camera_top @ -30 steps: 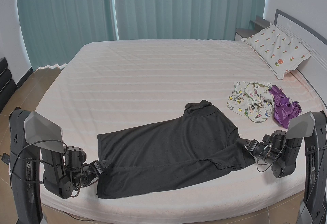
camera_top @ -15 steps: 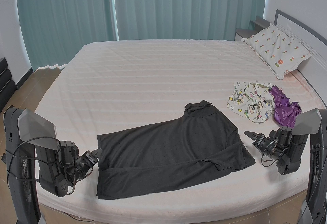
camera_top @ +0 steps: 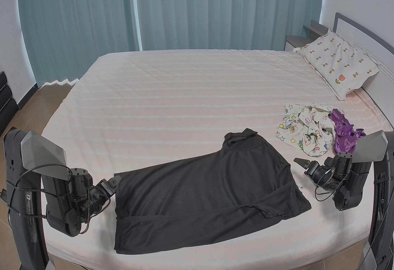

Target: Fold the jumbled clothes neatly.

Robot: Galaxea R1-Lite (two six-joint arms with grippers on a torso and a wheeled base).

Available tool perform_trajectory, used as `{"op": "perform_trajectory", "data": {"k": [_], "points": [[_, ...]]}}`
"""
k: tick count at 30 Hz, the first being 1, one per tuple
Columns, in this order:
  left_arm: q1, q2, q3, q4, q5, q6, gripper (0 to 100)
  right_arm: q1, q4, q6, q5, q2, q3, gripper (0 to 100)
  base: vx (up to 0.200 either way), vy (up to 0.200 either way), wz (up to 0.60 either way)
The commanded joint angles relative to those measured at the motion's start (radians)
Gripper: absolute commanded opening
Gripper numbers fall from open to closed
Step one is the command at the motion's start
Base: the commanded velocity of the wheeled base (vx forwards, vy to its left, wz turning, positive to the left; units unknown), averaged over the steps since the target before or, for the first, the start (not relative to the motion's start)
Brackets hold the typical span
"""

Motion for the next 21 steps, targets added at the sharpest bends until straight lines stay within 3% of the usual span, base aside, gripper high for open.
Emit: {"op": "perform_trajectory", "data": {"k": [1,6,14,21], "points": [[-0.004,-0.004,0.004,0.000,0.002,-0.002,100,0.000,-0.013,0.000,0.001,0.001,0.000,100,0.000,-0.200,0.00],[-0.012,-0.004,0.009,0.000,0.003,-0.004,100,0.000,-0.013,0.000,0.001,0.001,0.000,100,0.000,-0.200,0.00],[-0.037,-0.007,0.021,-0.001,0.005,0.009,100,0.001,-0.013,-0.002,0.001,0.003,0.000,100,0.000,0.000,0.00],[0.020,0.008,-0.054,0.002,0.005,0.058,100,0.009,-0.013,-0.003,0.001,0.008,0.000,100,0.000,0.000,0.00]]}}
